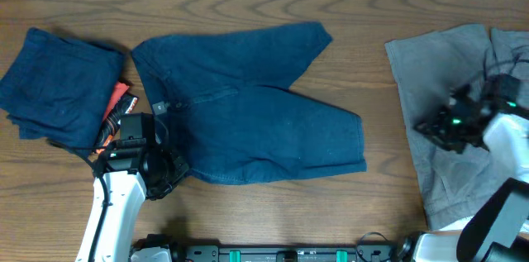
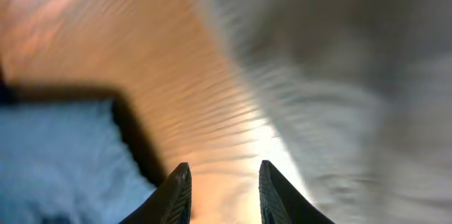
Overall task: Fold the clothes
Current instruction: 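Grasp the right leg hem of the shorts with the right gripper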
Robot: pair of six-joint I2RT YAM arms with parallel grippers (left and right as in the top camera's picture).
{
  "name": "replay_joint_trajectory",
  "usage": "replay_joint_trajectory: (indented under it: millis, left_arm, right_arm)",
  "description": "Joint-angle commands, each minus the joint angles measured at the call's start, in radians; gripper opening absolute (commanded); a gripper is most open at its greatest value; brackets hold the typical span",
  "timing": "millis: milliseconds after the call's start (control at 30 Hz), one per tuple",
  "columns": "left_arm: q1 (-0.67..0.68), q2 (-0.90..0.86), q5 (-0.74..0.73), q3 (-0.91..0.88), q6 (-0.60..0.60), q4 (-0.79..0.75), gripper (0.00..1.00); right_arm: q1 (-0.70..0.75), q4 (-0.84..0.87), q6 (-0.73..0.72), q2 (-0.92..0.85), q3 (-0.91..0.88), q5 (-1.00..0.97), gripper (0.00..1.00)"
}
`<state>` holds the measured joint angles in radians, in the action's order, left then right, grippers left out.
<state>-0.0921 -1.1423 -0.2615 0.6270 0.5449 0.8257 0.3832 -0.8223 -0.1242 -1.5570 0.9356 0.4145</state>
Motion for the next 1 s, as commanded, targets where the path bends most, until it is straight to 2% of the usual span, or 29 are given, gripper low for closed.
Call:
replay_joint_trajectory:
  millis: [0,100,300,533,733,900,967]
  left_arm:
    - [-0.008,0.005,0.020,0.000,-0.010,0.000,0.06]
    - [-0.008,0.005,0.020,0.000,-0.010,0.000,0.06]
    - [-0.008,0.005,0.020,0.000,-0.010,0.000,0.06]
    - [-0.008,0.005,0.020,0.000,-0.010,0.000,0.06]
    - [-0.008,0.005,0.019,0.000,-0.010,0.000,0.06]
    - [-0.008,0.005,0.019,0.000,-0.010,0.000,0.06]
    - [-0.008,0.005,0.019,0.000,-0.010,0.000,0.06]
  right_arm:
    - [-0.089,-0.021,0.021,-0.006,-0.053,0.069,0.29]
    - [-0.176,-0.043,-0.002,-0.006,-0.097,0.082,0.30]
    - [-0.319,-0.012,-0.159,-0.006,-0.193,0.078,0.32]
    - [-0.379,0.049,-0.266,-0.006,-0.238,0.031,0.36]
    - [-0.412,0.169,-0.381,-0.007,-0.283,0.030,0.34]
    - [-0.457,0.263,-0.467,-0.007,-0.334,-0.012,0.27]
    - [-0.468,0.282,-0.496,-0.007,-0.344,-0.047,0.14]
